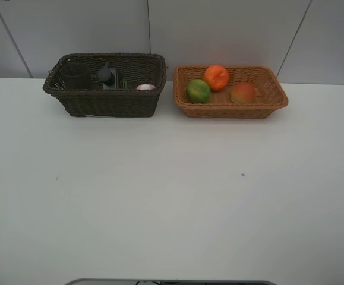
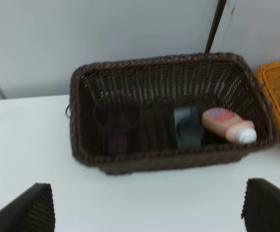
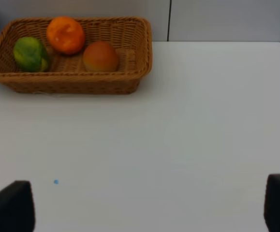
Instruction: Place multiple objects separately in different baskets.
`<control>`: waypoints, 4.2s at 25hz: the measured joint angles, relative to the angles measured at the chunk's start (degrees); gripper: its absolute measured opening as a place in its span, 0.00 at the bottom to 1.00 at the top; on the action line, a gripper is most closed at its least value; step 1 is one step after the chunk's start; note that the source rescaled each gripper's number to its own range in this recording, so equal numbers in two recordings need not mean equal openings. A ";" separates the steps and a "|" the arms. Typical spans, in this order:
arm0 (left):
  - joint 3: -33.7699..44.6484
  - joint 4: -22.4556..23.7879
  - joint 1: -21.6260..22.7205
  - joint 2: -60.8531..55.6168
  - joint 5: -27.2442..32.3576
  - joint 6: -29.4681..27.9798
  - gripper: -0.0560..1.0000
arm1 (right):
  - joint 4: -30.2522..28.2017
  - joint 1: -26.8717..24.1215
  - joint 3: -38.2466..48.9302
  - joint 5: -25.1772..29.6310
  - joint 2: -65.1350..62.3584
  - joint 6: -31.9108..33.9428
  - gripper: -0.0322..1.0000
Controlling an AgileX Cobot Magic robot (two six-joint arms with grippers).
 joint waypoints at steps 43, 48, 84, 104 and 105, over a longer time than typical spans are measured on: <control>16.37 -12.00 0.00 -44.43 28.48 18.79 1.00 | 0.00 0.00 0.00 0.00 0.00 0.00 1.00; 23.79 -14.74 0.00 -46.43 24.30 18.08 1.00 | 0.00 0.00 0.00 0.00 0.00 0.00 1.00; 29.24 -16.75 0.00 -57.62 20.08 20.68 1.00 | 0.00 0.00 0.00 0.00 0.00 0.00 1.00; 29.24 -16.44 15.79 -57.62 20.08 20.91 1.00 | 0.00 0.00 0.00 0.00 0.00 0.00 1.00; 29.24 -16.44 16.02 -57.62 20.08 20.91 1.00 | 0.00 0.00 0.00 0.00 0.00 0.00 1.00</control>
